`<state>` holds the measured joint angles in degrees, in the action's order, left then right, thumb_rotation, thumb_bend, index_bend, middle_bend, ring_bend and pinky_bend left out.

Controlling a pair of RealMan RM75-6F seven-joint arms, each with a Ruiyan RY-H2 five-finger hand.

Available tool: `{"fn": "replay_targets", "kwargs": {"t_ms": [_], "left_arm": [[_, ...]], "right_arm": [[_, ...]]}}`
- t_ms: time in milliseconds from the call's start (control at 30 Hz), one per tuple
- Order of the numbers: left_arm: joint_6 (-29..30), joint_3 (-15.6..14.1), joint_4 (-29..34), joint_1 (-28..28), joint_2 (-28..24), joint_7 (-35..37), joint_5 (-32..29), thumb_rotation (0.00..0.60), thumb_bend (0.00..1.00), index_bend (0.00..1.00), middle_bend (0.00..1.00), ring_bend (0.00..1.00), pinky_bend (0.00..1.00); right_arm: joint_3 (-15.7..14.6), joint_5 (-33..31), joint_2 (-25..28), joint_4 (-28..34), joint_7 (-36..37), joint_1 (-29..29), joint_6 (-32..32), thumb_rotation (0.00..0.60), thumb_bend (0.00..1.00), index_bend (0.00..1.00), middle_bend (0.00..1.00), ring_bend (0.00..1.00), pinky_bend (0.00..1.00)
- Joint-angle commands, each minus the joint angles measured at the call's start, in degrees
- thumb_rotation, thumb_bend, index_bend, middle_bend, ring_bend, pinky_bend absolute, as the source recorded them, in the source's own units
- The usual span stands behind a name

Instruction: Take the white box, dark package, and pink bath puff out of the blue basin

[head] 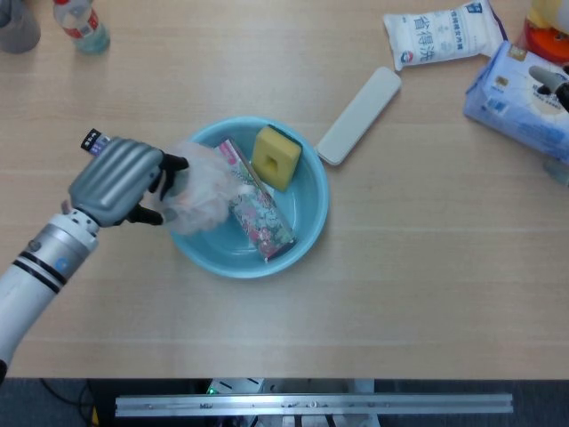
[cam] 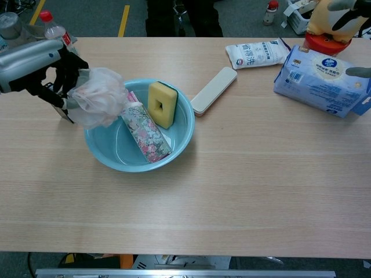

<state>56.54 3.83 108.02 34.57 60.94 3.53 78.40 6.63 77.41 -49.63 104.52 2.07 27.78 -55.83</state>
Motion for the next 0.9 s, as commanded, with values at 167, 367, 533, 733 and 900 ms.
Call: {"fn": "replay_targets", "kwargs": {"t_ms": [167, 367, 533, 733, 900], "left_arm": [[1.7, -0.9, -3.6, -3.1, -4.4, -2.2, -3.8, 0.6, 0.34, 0.64, 0.67, 0.62, 0.65], [0.9, -2.3, -6.1, -4.6, -5.4, -5.2, -6.2, 0.6, 0.34, 0.63, 0.66, 0.6, 0.65], [0.1, -3.7, -6.5, -5.3, -6.4, -9.1, -7.2, 0.6, 0.35, 0.62, 0.66, 0.59, 0.65], [-5.9, -5.6, -2.7, -4.3, -8.7, -12.4, -10.9, 0.6, 0.34, 0.33, 0.46, 0.41, 0.58], [-6.9, -4.9, -0.4, -4.0, -9.0, -10.6, -11.3, 0.6, 0.34, 0.01, 0.13, 0.08, 0.32]], "right_arm": [[0.2, 0.2, -0.2, 0.7, -0.8, 0.5, 0.1, 0.6, 0.21, 0.0, 0.23, 0.07, 0.21], [0.3, 0.1, -0.6, 1.2, -1.6, 1.0, 0.5, 0.6, 0.21, 0.0, 0.23, 0.07, 0.21], [0.3, -0.1, -0.4, 1.6, -2.0, 0.9, 0.3, 0.6, 0.21, 0.0, 0.23, 0.07, 0.21], [0.0, -0.5, 0.3, 1.9, -1.9, 0.1, -0.6, 0.6, 0.21, 0.0, 0.23, 0.07, 0.21], [-0.4, -0.9, 1.2, 1.8, -1.4, -1.3, -2.0, 0.6, 0.21, 0.0, 0.23, 0.07, 0.21]]}}
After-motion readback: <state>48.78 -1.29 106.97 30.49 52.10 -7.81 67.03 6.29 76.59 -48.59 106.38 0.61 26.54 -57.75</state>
